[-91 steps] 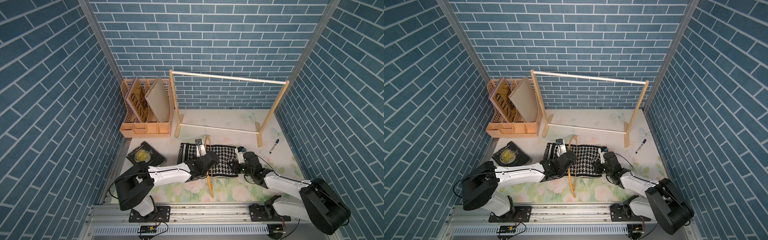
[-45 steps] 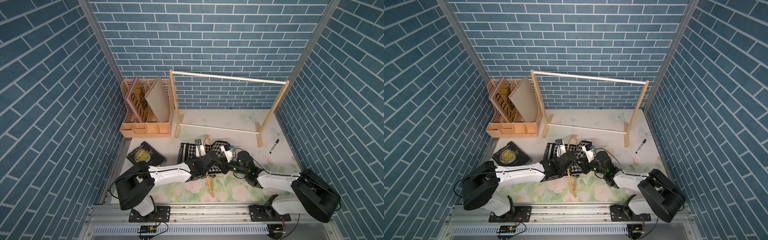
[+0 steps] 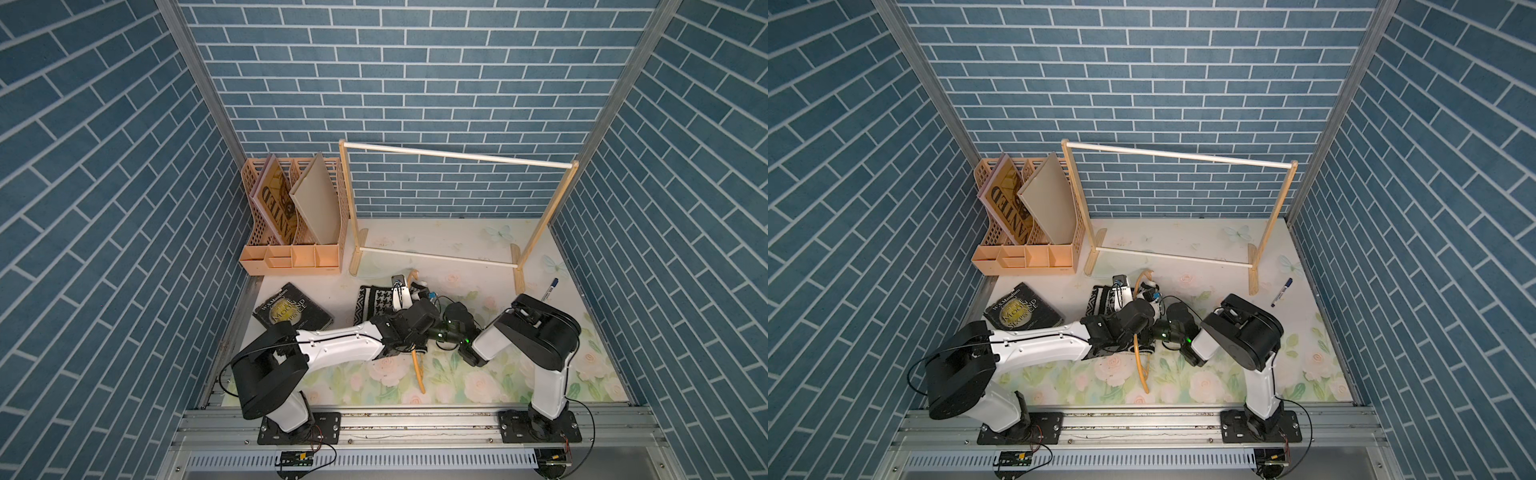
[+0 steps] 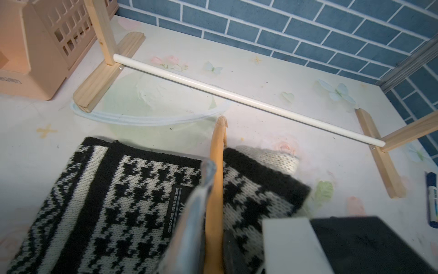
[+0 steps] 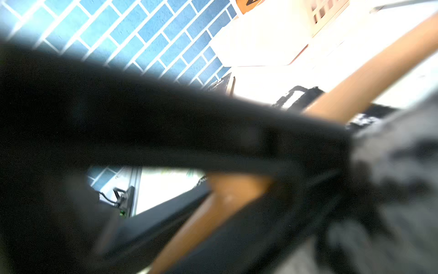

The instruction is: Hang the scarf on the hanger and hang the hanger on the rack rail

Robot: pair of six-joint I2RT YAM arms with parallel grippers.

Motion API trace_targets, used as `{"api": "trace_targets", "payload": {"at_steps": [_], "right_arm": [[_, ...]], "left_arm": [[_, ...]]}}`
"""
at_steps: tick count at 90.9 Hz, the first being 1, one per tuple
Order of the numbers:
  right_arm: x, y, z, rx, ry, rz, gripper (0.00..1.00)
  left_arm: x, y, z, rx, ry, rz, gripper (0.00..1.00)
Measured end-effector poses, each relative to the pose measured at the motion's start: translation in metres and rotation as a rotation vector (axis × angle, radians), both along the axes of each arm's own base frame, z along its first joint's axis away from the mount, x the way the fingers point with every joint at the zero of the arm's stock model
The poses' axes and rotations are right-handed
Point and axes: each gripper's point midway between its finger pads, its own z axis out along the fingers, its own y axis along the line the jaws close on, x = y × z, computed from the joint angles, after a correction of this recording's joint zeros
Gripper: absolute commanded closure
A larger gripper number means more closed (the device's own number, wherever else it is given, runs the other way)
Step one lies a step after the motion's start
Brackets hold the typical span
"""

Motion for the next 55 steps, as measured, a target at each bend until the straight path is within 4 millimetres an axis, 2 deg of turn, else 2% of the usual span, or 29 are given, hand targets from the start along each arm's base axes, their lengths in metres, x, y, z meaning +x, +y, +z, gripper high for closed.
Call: {"api": "trace_targets", "payload": {"at_steps": [2,9,16,29,39,55], "right_arm": [[0.001,0.002,-0.001,0.007,0.004,0.001,0.98],[0.001,0.005,-0.003,0.031,0.020,0.000,0.67],[0.003,0.003,-0.003,0.039,0.030,-0.014,0.52],[0.007,-0.011,-0.007,-0.003,0.031,-0.085,0.35],[0.001,-0.029,-0.007,-0.064,0.005,-0.121,0.22],[-0.011,-0.049,-0.007,-0.142,-0.054,-0.143,0.17]], "left_arm": [[0.000,0.001,0.000,0.004,0.001,0.002,1.00],[0.001,0.002,-0.001,0.014,0.000,0.006,1.00],[0.002,0.001,0.000,0.025,-0.009,0.007,1.00],[0.003,-0.003,0.003,0.034,-0.016,-0.004,1.00],[0.003,-0.004,0.002,0.039,-0.015,-0.006,1.00],[0.004,-0.005,0.000,0.038,-0.016,-0.005,1.00]]}}
